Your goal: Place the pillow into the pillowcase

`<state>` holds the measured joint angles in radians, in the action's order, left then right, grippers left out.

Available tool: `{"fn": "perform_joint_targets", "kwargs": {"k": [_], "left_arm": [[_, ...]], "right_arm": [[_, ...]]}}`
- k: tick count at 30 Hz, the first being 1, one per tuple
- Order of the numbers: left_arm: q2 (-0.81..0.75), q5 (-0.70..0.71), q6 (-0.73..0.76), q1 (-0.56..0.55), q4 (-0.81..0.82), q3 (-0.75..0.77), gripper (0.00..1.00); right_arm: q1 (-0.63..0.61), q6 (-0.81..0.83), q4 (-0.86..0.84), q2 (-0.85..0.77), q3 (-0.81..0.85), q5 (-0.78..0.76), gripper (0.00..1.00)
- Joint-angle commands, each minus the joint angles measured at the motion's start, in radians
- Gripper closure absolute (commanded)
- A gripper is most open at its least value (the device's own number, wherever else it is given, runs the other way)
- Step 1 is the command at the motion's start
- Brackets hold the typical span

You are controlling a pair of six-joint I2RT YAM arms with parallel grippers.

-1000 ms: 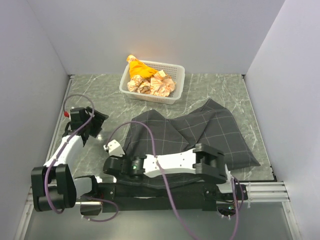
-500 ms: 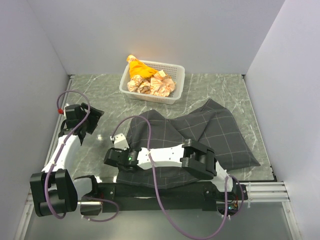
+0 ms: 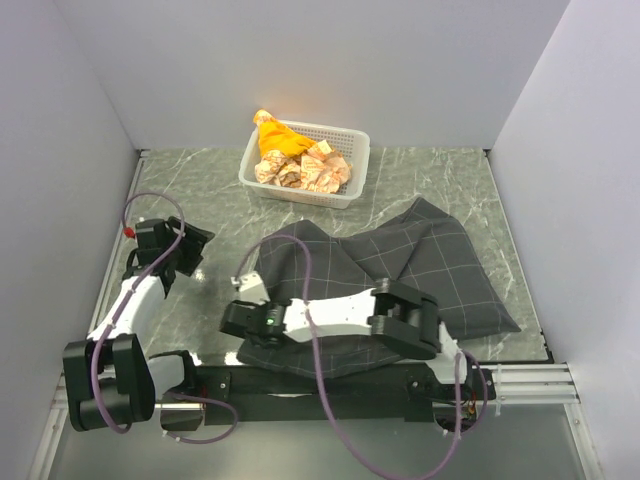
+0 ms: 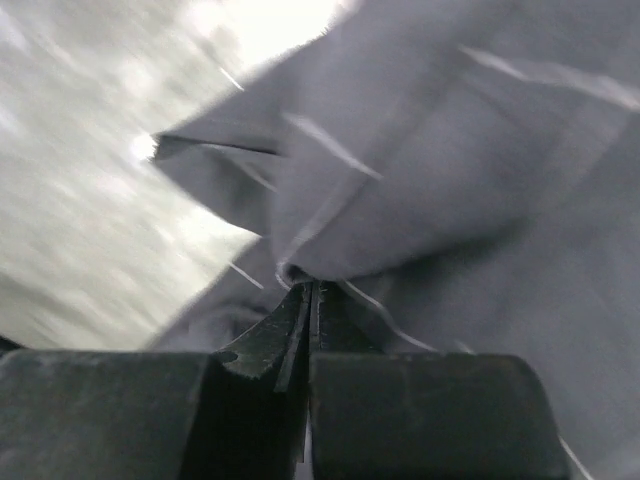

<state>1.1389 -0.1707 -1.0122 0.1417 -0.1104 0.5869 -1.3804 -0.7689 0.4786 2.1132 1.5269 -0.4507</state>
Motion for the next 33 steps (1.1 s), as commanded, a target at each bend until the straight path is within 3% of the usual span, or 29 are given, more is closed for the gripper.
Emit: {"fn": "perform_joint_targets", "kwargs": {"k": [1, 8, 16, 18, 20, 24, 29, 33], "left_arm": [[0.001, -0.055, -0.022, -0.016, 0.092, -0.045, 0.25], [-0.005, -0.044, -0.077, -0.116, 0.147, -0.116, 0.28], [-0.024, -0.016, -0.112, -0.27, 0.169, -0.134, 0.31], [-0.039, 0.019, -0.127, -0.312, 0.141, -0.151, 0.37], [-0.092, 0.083, -0.175, -0.346, 0.114, -0.183, 0.45], [-0.179, 0.222, -0.221, -0.404, 0.022, -0.222, 0.41], [-0.137, 0.18, -0.2, -0.409, 0.078, -0.256, 0.36], [-0.126, 0.142, -0.192, -0.419, 0.156, -0.297, 0.44]], "right_arm": [[-0.003, -0.029, -0.023, -0.267, -0.18, -0.014, 1.0], [-0.052, -0.07, -0.021, -0.616, -0.46, 0.0, 1.0], [-0.083, -0.165, 0.103, -0.883, -0.591, -0.068, 1.0], [-0.086, -0.185, 0.146, -0.941, -0.609, -0.082, 1.0], [-0.086, -0.191, 0.166, -0.972, -0.622, -0.088, 1.0], [-0.101, -0.191, 0.169, -0.995, -0.628, -0.069, 1.0], [-0.155, -0.277, 0.285, -1.012, -0.62, -0.137, 1.0], [-0.166, -0.363, 0.409, -1.088, -0.648, -0.187, 1.0]]}}
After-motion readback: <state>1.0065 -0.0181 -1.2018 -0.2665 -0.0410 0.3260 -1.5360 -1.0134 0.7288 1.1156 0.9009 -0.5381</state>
